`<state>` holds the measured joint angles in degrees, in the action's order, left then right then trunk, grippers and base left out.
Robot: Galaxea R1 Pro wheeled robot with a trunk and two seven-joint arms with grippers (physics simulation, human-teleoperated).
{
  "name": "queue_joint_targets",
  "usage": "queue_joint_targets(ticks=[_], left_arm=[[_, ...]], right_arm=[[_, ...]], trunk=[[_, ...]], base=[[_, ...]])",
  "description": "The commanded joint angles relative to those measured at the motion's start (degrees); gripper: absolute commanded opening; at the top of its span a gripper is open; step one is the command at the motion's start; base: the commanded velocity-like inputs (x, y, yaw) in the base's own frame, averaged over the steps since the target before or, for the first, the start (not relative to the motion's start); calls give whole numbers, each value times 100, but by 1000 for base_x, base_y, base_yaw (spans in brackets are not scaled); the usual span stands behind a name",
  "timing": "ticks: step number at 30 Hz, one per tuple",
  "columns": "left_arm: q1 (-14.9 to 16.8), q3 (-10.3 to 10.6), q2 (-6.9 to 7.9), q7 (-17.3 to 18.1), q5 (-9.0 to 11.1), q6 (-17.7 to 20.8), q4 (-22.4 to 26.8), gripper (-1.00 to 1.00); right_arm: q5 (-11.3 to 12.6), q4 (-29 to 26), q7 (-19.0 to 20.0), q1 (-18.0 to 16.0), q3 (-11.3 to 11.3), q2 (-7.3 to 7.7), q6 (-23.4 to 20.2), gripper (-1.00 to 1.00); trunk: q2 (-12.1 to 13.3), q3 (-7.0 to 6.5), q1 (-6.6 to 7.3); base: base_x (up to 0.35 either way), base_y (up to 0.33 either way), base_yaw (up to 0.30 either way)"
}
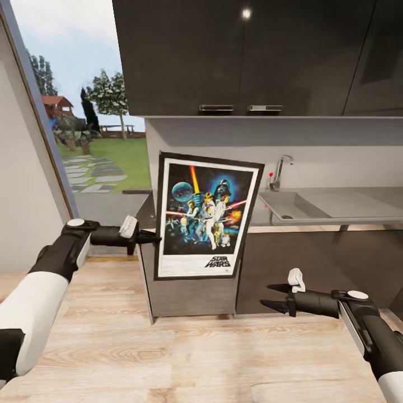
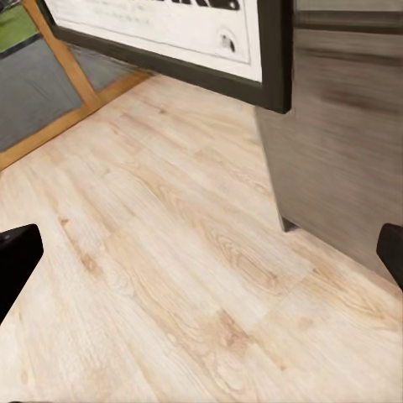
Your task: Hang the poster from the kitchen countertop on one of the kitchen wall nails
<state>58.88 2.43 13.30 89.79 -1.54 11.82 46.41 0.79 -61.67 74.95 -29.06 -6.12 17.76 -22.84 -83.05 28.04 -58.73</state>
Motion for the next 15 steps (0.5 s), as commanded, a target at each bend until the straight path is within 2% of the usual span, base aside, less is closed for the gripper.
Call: queue_joint_targets(ticks=[1, 2, 3, 6, 10, 15], left_arm=[[-61, 7, 6, 21, -2, 181, 225, -100], [-221, 6, 11, 21, 44, 423, 652, -100], [-511, 4, 33, 21, 127, 723, 1173, -100], [-856, 3, 116, 21, 204, 920, 1518, -100], [-1229, 3, 243, 21, 251, 1014, 1716, -100], [-1595, 3, 289, 21, 332, 1012, 1761, -100]], right_arm=[[8, -2, 20, -4, -6, 0, -59, 100], [7, -3, 20, -4, -8, 0, -61, 100], [8, -3, 20, -4, -8, 0, -61, 100], [9, -8, 23, -5, -9, 0, -62, 100], [9, -13, 102, -4, -11, 6, -60, 100], [3, -28, 430, -4, -33, 19, -56, 100]], trunk=[[-3, 7, 0], [-3, 7, 0], [-3, 7, 0], [-3, 7, 0], [-3, 7, 0], [-3, 7, 0]], base=[[0, 0, 0], [0, 0, 0], [0, 0, 0], [0, 0, 0], [0, 0, 0], [0, 0, 0]])
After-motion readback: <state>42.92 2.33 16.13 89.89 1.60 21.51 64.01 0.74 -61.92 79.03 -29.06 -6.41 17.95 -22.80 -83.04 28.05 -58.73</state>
